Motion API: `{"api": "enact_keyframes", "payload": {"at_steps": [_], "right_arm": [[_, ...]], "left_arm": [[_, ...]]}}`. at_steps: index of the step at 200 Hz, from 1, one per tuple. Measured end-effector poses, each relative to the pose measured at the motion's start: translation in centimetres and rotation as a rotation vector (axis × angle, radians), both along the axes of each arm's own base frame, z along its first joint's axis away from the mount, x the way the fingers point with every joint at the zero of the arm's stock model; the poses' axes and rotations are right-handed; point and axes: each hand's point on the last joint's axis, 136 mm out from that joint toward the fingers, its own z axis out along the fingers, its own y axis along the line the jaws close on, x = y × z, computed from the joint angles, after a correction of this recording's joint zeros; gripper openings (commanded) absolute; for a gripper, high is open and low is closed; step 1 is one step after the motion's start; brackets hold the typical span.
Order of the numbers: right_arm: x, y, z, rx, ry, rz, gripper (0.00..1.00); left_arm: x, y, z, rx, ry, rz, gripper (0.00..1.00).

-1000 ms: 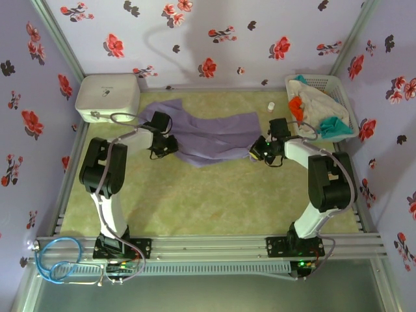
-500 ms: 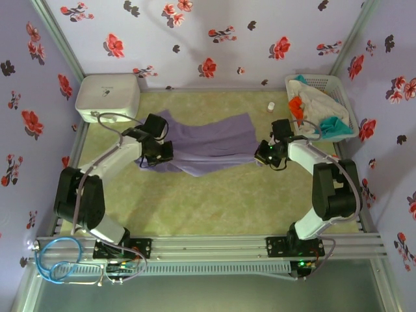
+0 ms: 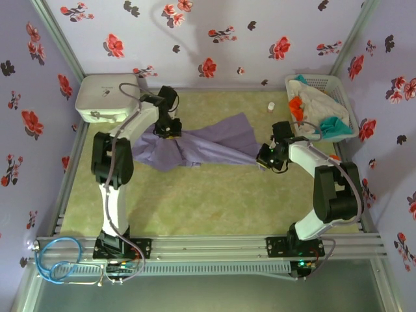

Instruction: Fold and stack the t-shirts

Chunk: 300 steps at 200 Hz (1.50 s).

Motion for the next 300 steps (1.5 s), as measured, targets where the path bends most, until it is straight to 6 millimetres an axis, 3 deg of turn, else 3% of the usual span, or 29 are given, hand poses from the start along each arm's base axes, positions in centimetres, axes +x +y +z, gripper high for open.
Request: {"api": "enact_keyframes", "payload": {"at_steps": [17,34,68,95,110,135,164,207,251,300], "right_arm": [[-0.2,0.0,-0.2,-0.001,0.005,0.0,0.0],[-0.3,-0.1,-0.2,-0.001,0.006,0.0,0.0],[-0.3,-0.1,-0.2,-0.002,0.006,-0.001,0.0],[0.0,0.0,-0.2,-0.002,0.006,-0.001,0.0],[0.0,0.0,-0.4,-0.003,0.011,-0.001,0.0],[0.1,0.0,-0.6,-0.005,0.016,-0.001,0.0],[0.3,-0.1,-0.5,-0.01,0.011,-0.003,0.0],[0.3,-0.4,-0.6,-0.026,0.009,-0.007,0.0],[0.3,-1.0,-0.6,-0.032,0.015,-0.015,0.0],[0.3,-1.8,-0.7,-0.042,0.02,-0.033,0.0]], "left_arm": [[-0.4,0.9,-1.5,0.031,0.046,-0.005,0.43],[-1.2,1.5,-1.3,0.042,0.055,-0.003,0.47],[-5.9,2.3,1.6,0.035,0.034,-0.006,0.49],[-9.8,0.9,3.1,0.009,-0.01,-0.048,0.48],[-11.3,-0.2,2.2,0.004,-0.009,-0.073,0.49],[-12.9,-0.8,-1.1,0.042,0.027,-0.081,0.55],[-12.2,-0.1,-3.4,0.114,0.014,-0.064,0.48],[-10.7,2.9,-5.9,0.212,0.032,-0.021,0.25],[-8.9,7.5,-6.0,0.26,0.037,0.052,0.06],[-7.2,12.6,-5.4,0.288,0.052,0.142,0.0]]}}
